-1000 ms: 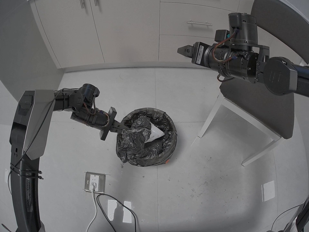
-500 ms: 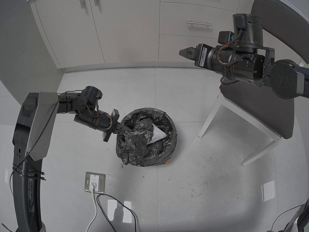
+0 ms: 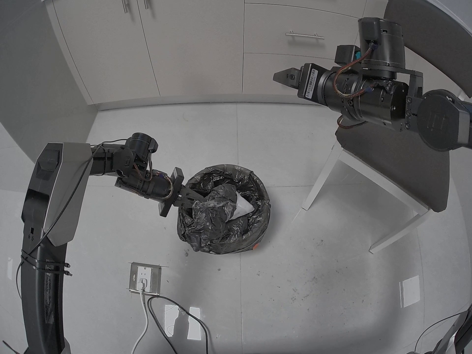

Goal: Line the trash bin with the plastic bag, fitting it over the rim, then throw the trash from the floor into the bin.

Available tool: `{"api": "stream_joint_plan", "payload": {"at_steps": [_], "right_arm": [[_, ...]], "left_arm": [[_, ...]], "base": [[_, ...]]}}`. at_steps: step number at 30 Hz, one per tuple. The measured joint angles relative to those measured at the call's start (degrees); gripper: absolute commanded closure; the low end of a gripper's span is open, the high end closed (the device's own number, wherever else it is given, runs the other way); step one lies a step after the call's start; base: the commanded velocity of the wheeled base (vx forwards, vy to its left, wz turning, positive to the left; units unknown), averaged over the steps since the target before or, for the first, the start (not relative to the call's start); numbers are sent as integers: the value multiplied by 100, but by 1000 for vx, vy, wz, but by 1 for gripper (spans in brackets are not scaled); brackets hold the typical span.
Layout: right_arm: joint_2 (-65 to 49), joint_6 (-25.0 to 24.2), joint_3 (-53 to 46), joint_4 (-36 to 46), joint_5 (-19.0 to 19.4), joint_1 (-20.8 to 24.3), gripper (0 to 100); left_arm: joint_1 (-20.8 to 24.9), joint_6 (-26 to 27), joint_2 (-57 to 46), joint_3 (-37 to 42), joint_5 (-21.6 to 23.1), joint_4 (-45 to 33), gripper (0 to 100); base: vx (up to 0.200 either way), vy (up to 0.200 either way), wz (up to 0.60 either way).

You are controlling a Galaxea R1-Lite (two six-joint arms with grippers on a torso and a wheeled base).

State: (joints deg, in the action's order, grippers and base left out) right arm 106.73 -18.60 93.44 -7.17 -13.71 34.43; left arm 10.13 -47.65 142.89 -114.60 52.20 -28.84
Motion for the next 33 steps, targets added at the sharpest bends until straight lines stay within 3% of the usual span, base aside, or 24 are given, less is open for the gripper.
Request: {"api": "stream_joint_plan", "payload": {"at_steps": [7,16,23,24,33], "right_arm": [[-26,-33,-41,-9,1,7,0],[-96,-30,-72,-13,0,9,0],[-113,-30,-80,-11,0,18,0],[-113,-30,-80,-13,0,22,0],[-113,-11,-144,-413,-119,82,0]], "left_arm": [[-11,-43,4,0,-9,293,0],[-55,-700,26,0,-59,709,0],[-60,-722,9,0,-88,719,0],[-57,-714,9,0,-116,720,100],[157,-712,33,0,-770,875,100]], "base": [[0,0,0],[0,0,0],[0,0,0],[0,0,0],[0,0,0]]}}
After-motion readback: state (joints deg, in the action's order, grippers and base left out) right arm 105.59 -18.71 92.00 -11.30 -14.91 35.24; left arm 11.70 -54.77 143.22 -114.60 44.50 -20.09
